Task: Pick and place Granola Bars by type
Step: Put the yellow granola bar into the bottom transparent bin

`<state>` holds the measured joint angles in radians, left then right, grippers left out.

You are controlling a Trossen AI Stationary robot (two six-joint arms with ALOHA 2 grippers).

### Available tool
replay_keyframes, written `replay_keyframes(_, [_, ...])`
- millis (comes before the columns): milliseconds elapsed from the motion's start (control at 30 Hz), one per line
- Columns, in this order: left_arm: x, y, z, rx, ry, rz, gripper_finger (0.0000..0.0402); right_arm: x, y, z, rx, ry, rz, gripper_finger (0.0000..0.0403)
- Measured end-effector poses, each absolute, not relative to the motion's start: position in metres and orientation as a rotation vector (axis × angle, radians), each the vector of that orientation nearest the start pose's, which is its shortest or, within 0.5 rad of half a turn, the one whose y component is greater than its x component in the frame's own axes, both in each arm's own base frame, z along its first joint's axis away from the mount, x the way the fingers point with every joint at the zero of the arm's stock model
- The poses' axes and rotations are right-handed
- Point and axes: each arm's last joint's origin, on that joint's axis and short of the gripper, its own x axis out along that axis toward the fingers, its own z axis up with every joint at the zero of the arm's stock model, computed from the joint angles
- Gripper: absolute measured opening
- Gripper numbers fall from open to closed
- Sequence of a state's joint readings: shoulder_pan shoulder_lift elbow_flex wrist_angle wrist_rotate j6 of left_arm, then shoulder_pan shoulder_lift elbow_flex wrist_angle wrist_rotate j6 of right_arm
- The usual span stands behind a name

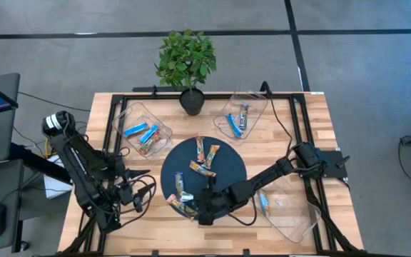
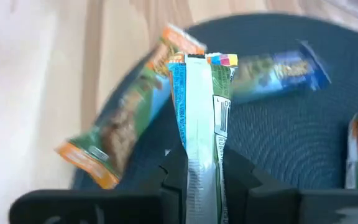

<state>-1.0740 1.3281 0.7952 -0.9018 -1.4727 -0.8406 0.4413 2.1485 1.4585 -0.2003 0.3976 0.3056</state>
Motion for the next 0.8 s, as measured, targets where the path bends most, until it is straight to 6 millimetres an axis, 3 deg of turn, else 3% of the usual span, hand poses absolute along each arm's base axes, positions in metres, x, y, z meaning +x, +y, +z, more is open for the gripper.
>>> replay_keyframes(167, [0.124,-0.169,0.217,0.557,0.237,0.44,0.0238,0.405,0.191,0.174,-0.11,0.862,-0.117,0.0047])
replay_keyframes(300, [0.124,-0.169,0.217,0.557,0.238,0.439,0.0238,0.384,0.202,0.202,-0.114,0.919,-0.198,0.0047])
replay_keyframes(567, [0.124,-0.169,0.217,0.557,0.238,0.44,0.0238,0.314,0.223,0.245,0.005,0.971,-0.421,0.0047])
replay_keyframes(800, [0.124,-0.169,0.217,0.554,0.236,0.44,0.0238,0.253,0.242,0.25,0.097,1.068,-0.63,0.0047])
